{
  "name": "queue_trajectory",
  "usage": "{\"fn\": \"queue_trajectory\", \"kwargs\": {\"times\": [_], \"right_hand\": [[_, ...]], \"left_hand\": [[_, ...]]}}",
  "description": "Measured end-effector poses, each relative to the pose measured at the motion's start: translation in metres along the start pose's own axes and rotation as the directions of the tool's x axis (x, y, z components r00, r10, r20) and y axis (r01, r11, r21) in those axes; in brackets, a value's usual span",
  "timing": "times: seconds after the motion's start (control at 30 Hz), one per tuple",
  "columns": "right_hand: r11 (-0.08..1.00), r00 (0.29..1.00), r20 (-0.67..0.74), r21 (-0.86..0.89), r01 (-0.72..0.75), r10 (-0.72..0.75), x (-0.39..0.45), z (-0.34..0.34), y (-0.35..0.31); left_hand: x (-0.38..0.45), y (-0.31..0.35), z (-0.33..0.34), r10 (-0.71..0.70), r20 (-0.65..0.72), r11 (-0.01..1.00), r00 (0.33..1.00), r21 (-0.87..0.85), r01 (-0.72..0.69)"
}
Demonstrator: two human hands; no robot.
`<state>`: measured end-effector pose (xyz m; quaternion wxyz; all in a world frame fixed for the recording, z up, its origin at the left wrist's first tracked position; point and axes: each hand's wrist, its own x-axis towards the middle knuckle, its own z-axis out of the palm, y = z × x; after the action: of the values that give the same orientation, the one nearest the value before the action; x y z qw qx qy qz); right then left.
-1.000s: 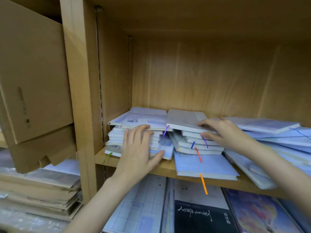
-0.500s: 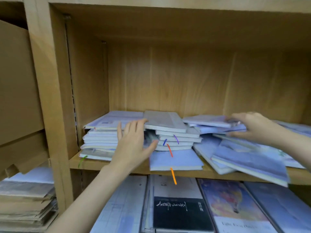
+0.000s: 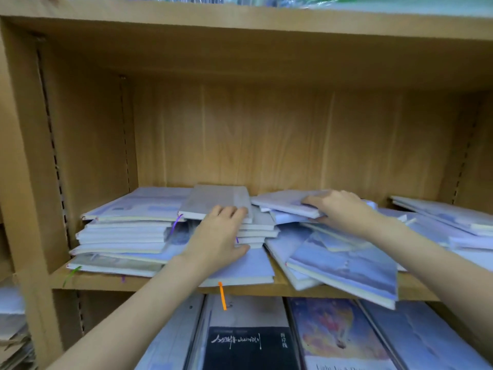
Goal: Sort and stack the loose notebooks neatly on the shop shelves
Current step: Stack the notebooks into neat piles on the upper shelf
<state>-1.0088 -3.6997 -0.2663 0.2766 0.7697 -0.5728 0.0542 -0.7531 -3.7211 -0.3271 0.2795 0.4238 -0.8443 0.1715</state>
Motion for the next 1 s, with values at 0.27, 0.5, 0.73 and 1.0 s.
{"fn": "queue_trajectory", "kwargs": {"times": [0.27,0.5,0.73,1.0], "right_hand": [[0.944,0.813,-0.515,0.306,-0.121,0.271,-0.005,-0.030,0.026],[0.955,0.864,-0.451,0.277,-0.103,0.224,0.040,-0.043,-0.065],[0.909,0.990,-0.009,0.396,0.130,-0.138,0.039,-0.023,-0.082],[0.915,0.927,0.362,0.334,-0.227,0.098,0.018,0.000,0.032]], "left_hand": [[-0.012,-0.027,-0.006,-0.017,-0.062,0.998,0.998,-0.064,0.013],[-0.022,-0.036,-0.013,-0.228,-0.140,0.954,0.963,-0.232,0.192],[-0.030,-0.049,-0.015,-0.084,-0.187,0.980,0.979,-0.191,0.048],[0.004,-0.032,-0.001,0.116,-0.238,0.993,0.964,0.001,-0.120]]}}
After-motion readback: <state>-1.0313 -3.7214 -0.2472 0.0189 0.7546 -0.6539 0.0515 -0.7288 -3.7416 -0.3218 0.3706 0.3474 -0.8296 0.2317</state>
